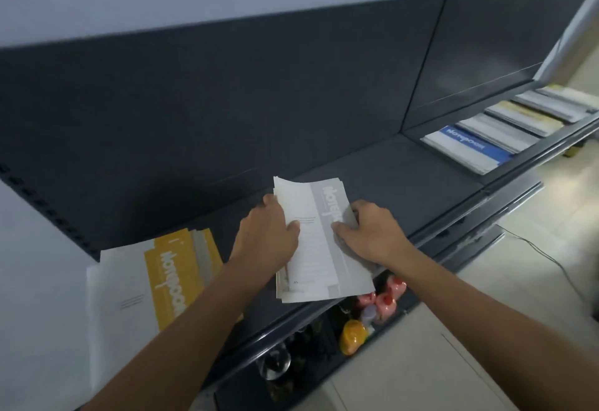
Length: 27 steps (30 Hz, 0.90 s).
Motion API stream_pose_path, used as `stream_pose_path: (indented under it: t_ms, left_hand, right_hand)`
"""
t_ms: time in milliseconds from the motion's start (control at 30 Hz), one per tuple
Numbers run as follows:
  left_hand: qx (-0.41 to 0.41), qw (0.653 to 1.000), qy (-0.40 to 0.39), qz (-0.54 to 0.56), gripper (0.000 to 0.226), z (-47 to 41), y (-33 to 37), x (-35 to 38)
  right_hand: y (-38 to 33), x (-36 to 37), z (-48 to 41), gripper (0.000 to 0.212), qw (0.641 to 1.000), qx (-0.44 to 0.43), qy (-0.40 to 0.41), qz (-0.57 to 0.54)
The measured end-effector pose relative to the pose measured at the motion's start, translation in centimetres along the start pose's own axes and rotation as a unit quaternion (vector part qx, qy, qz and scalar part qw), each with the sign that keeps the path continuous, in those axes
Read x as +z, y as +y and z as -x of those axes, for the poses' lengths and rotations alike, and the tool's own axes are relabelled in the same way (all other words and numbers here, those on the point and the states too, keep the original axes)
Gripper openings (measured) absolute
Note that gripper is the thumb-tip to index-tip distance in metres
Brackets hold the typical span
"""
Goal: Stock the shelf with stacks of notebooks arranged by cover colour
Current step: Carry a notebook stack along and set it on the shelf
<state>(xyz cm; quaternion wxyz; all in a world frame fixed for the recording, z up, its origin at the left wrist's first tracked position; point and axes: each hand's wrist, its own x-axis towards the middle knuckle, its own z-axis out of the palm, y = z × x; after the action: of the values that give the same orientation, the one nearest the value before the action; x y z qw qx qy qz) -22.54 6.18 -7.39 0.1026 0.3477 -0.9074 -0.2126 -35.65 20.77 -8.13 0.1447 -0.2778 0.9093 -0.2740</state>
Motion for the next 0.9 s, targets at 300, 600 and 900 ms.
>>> stream_pose_path:
  t_ms: [300, 600, 900]
  left_hand:
    - [0.037, 0.999, -0.023, -0.027, 0.036, -1.9, 16.3, 7.9]
    - [0.073, 0.995, -0.05, -0.053, 0.041, -3.6, 27.9, 13.5]
    - [0.095, 0.99, -0.086, -0.051, 0.04, -7.7, 36.2, 17.9]
  right_hand:
    - [14.2, -10.0, -3.1, 0.037, 0.997, -0.017, 0.054, 0.054]
    - [23.8, -17.8, -4.0, 0.033, 0.995, 0.018, 0.074, 0.067]
    - [30.6, -23.1, -7.2, 0.041, 0.994, 0.056, 0.091, 0.024]
